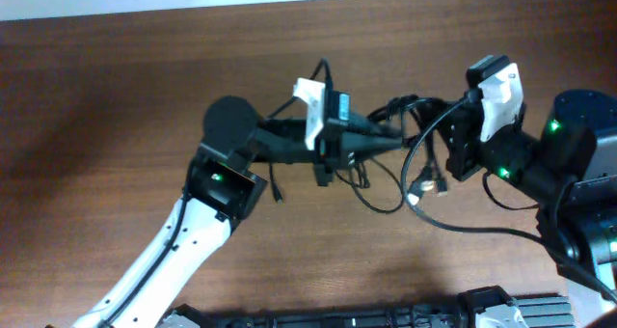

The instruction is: Untangle cables

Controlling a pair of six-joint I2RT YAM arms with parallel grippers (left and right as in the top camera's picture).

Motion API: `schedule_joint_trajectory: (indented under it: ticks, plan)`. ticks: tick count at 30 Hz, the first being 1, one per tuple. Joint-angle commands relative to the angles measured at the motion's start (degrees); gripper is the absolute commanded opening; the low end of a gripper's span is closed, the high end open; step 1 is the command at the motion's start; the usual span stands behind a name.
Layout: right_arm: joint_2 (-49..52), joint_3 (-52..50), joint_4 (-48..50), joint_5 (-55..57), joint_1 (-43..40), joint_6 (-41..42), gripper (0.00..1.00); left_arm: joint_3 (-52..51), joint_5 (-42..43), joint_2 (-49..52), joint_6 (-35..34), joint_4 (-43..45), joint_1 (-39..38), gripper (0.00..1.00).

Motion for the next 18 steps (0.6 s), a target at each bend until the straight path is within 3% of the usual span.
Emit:
schedule_joint_trajectory:
  ticks: [1,2,5,11,14,18]
  plan:
    - [0.83,0.44,0.24,6.14,-0.7,0.17,0.04,0.68,5.86,-1.9,-0.09,0.76,1.66,0.49]
    - [0.83,0.44,0.24,5.95,-0.7,0.11,0.04,0.68,5.84,-1.9,-0.09,1.03,1.66,0.68]
    - [0.83,0.44,0.22,5.95,-0.7,0.11,0.04,0.68,5.7,-1.9,-0.09,2.99,1.66,0.82]
    - [0.83,0.44,0.24,5.9,-0.7,0.07,0.04,0.68,-0.9,-1.9,-0.57,1.2,1.66,0.77]
    - [0.74,0.44,0.28,1.25,-0.7,-4.26,0.04,0.68,-10.03,-1.9,-4.55,-2.34,1.68,0.82]
    - [0.68,0.44,0.04,-4.96,-0.7,-9.27,0.04,0.68,-16.57,-1.9,-4.72,-5.03,1.66,0.82]
